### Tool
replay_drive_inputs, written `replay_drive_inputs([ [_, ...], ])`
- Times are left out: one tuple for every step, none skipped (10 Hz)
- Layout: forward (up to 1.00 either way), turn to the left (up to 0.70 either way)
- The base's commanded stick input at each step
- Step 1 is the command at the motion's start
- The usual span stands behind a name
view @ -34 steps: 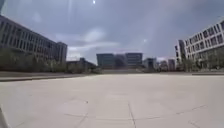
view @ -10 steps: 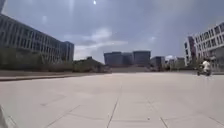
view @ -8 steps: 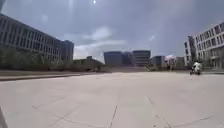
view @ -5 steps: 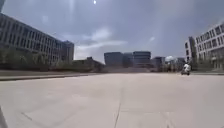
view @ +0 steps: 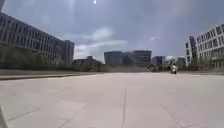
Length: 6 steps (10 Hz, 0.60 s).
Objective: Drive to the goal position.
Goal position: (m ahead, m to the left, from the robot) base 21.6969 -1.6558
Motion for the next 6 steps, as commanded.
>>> replay_drive_inputs([
  [1.0,0.01],
  [1.0,0.03],
  [1.0,0.36],
  [1.0,0.4],
  [1.0,0.06],
  [1.0,0.02],
])
